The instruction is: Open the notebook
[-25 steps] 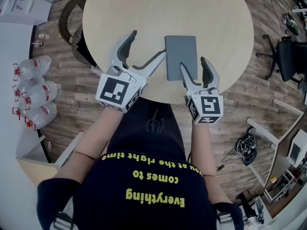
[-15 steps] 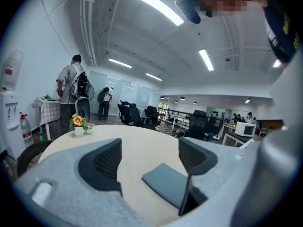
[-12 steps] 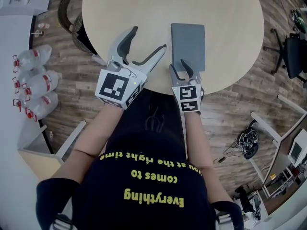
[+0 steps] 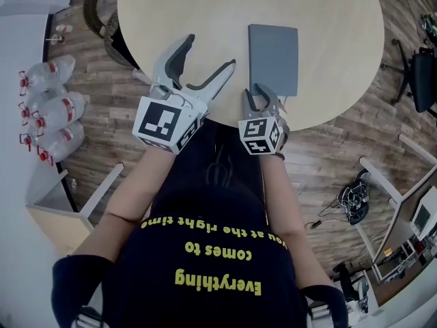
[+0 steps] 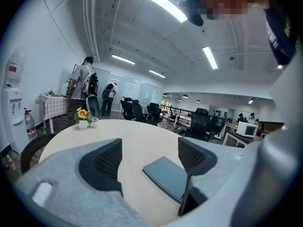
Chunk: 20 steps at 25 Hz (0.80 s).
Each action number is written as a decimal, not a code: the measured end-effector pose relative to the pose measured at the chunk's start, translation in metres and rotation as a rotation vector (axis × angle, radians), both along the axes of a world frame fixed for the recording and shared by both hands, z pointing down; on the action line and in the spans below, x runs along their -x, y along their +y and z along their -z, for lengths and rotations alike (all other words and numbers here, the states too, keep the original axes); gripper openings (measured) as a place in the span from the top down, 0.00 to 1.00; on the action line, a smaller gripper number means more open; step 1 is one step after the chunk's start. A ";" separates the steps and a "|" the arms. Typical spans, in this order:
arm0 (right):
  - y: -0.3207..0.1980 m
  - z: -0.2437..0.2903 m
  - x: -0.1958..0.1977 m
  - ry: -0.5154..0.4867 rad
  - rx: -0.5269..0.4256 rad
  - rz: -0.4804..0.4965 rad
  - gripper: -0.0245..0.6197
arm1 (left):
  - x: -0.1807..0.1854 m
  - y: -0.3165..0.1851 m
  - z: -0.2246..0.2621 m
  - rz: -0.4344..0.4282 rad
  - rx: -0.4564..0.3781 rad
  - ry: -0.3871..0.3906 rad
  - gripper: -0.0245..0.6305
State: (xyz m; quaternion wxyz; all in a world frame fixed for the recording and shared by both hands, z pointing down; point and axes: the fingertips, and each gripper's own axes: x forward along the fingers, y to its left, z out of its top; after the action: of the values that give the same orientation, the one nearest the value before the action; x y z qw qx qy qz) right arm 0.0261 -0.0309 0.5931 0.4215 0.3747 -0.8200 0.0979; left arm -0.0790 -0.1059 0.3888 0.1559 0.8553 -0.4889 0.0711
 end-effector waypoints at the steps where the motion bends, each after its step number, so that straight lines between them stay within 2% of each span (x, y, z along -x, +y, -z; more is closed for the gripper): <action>1: 0.000 -0.001 -0.001 0.014 -0.010 0.004 0.75 | 0.000 0.000 0.000 0.001 0.001 -0.001 0.38; 9: 0.001 -0.009 0.001 0.129 -0.071 0.057 0.79 | 0.004 0.000 -0.002 0.010 0.007 0.000 0.39; 15: 0.000 -0.007 -0.003 0.113 -0.068 0.046 0.81 | 0.000 -0.003 -0.001 0.011 0.007 -0.002 0.39; 20: 0.000 0.001 0.000 0.055 -0.099 0.018 0.89 | 0.006 -0.004 -0.002 0.020 0.007 -0.003 0.39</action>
State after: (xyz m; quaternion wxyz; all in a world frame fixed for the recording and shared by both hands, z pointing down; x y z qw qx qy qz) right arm 0.0257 -0.0306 0.5918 0.4257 0.3904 -0.8152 0.0430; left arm -0.0853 -0.1095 0.3909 0.1587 0.8499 -0.4973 0.0725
